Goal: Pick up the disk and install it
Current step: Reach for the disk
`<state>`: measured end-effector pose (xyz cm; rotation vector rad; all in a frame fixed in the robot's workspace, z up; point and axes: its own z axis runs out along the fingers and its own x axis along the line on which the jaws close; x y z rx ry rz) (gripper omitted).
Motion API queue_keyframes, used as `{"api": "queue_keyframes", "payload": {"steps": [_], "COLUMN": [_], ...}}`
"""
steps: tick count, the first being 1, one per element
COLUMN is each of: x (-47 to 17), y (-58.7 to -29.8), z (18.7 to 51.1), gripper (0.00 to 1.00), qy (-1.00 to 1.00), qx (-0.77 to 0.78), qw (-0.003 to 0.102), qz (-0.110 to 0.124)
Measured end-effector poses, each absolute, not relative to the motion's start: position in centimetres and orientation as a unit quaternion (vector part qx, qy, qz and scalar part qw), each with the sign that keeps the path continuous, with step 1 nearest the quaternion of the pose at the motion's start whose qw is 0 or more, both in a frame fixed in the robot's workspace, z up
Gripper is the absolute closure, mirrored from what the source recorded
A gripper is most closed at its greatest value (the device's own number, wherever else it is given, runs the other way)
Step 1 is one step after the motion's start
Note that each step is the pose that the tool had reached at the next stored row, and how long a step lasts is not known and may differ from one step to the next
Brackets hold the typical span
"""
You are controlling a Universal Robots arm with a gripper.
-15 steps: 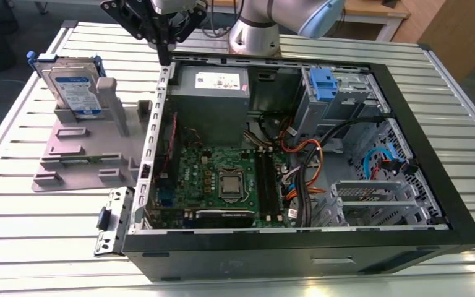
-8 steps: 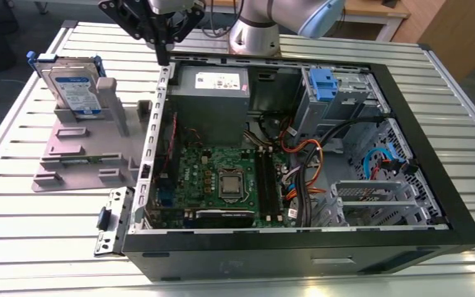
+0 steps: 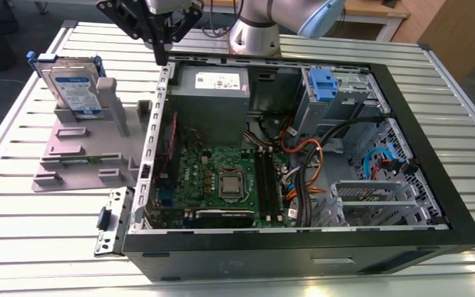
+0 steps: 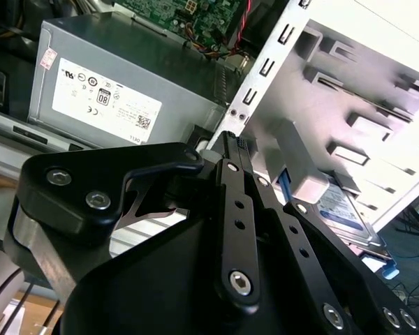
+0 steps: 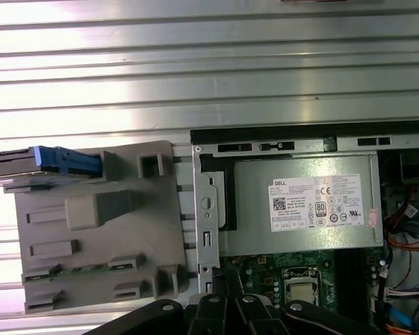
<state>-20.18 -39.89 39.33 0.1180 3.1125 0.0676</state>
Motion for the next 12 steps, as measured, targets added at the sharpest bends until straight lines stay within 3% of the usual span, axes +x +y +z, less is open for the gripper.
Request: {"api": "queue_keyframes", "payload": {"steps": [12], "x": [-20.58], "y": [-39.89], "z": [39.33], "gripper": [0.90], "qy": [0.999], "qx": [0.038], "qw": [0.013], "qz": [0.022]}}
